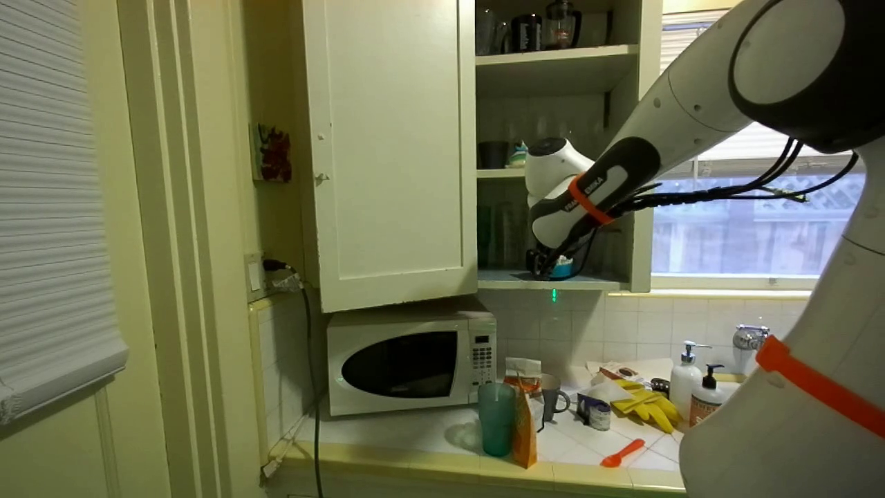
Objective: Pick up the green cloth from the bowl and put it in the cabinet
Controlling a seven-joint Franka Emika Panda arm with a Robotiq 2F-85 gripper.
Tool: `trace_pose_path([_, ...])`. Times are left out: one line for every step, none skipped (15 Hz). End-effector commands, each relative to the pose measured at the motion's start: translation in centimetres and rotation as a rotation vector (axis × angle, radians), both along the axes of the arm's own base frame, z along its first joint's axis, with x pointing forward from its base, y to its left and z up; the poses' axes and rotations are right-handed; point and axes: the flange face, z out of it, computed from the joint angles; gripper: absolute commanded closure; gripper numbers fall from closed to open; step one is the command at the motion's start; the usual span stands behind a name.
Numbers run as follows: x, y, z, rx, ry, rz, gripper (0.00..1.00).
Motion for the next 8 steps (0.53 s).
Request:
trace_pose_path([0.77, -0.95, -0.1, -0.027, -0.111, -0.044, 0.0])
trace_pose_path([0.81, -1.1, -0.17, -0.023, -0.143, -0.059, 0.0])
trace_pose_path([0.83, -1.23, -0.31, -0.008, -0.171, -0.08, 0.0])
trace_pose_path([0.91, -1.33, -0.46, -0.003, -0.197, -0.1, 0.0])
trace_pose_path([0.94, -1.3, -0.64, 0.01, -0.216, -0.117, 0.0])
trace_pose_path([0.97, -1.29, -0.72, 0.014, -0.243, -0.128, 0.0])
trace_pose_path([0.99, -1.22, -0.74, 0.019, -0.268, -0.133, 0.0])
trace_pose_path([1.0, -1.11, -0.81, 0.019, -0.296, -0.136, 0.0])
